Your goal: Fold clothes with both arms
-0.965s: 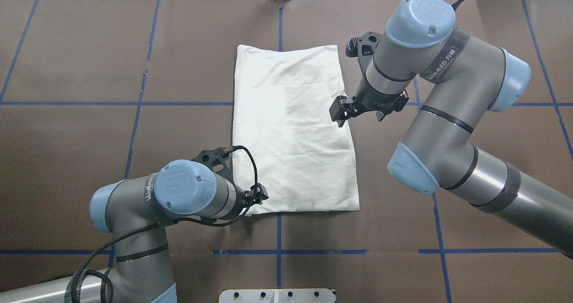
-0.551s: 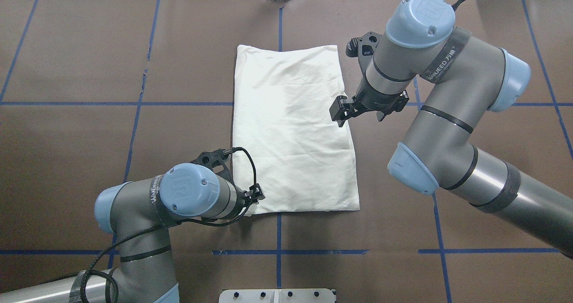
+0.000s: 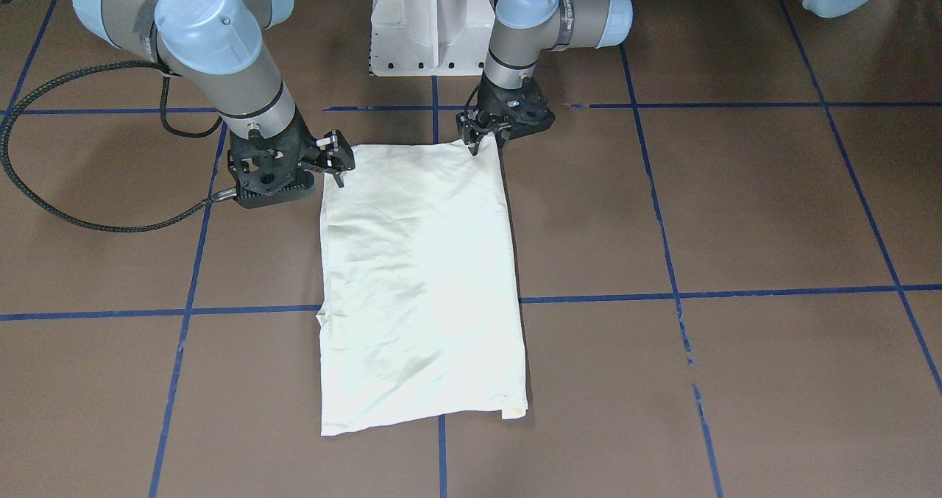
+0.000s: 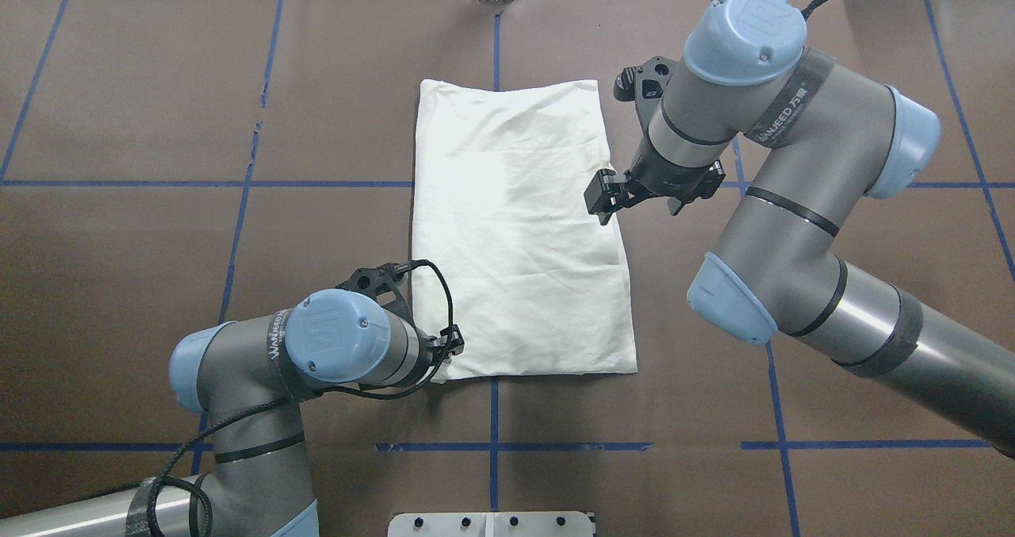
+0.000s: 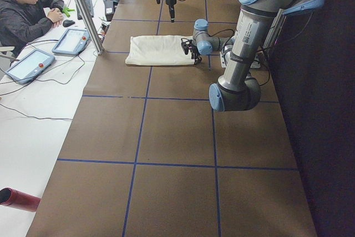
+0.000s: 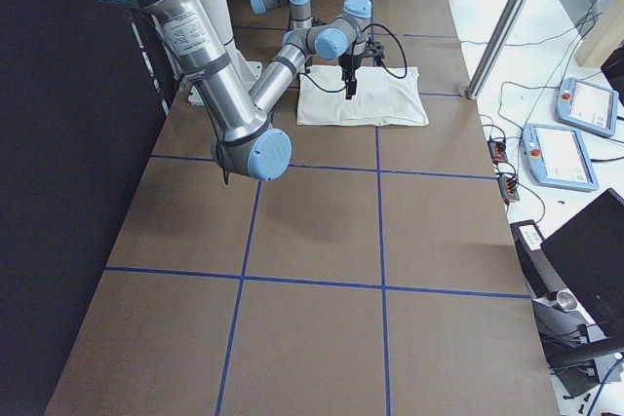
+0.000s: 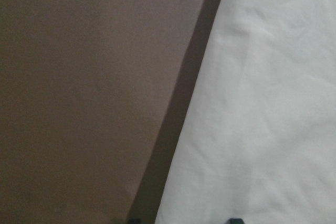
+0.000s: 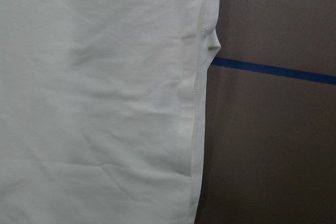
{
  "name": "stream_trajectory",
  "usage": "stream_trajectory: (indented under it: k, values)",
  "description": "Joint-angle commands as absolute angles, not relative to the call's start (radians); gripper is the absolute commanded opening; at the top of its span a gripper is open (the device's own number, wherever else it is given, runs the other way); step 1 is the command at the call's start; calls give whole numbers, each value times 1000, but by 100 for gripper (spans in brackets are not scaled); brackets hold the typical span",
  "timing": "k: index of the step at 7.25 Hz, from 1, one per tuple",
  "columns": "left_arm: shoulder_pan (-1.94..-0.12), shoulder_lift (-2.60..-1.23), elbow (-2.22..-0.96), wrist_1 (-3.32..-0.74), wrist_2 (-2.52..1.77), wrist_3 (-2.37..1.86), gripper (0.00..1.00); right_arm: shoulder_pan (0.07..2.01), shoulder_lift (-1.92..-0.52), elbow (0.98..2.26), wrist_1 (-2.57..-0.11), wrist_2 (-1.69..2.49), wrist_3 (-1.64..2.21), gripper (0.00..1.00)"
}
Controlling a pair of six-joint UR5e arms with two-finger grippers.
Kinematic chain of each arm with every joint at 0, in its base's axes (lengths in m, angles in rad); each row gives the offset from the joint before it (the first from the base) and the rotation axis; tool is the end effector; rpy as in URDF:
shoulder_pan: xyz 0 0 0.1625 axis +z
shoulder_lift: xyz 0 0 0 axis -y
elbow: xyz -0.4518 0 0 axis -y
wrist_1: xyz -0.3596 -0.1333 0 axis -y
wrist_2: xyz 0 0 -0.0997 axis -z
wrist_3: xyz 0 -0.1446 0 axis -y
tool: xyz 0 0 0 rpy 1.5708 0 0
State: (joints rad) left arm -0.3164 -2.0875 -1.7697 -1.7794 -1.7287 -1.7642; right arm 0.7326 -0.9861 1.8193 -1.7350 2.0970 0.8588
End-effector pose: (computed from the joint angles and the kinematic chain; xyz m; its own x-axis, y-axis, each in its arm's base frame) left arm 0.6010 -0.3131 0.3259 0.5258 -0.3719 -0.7651 0.2945 0.9233 -0.2464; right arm -0.4404 -0.4778 0.3094 0.6681 -0.1589 0.7269 0.1185 0.9872 0.1069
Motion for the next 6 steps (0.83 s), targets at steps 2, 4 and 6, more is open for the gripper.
stream_trajectory:
  k: [2,4,6]
  values:
    - [-316,-2086,-1772,-1776,-1732,-1756,34,733,-985,1819,-1735,2098,873,100]
    - [-314,-2085,-1778,-1775,-1733,-1756,0,732,-985,1821,-1735,2098,880,100]
    - [-316,-2085,-1792,-1773,-1740,-1752,0,729,-986,1825,-1735,2098,920,100]
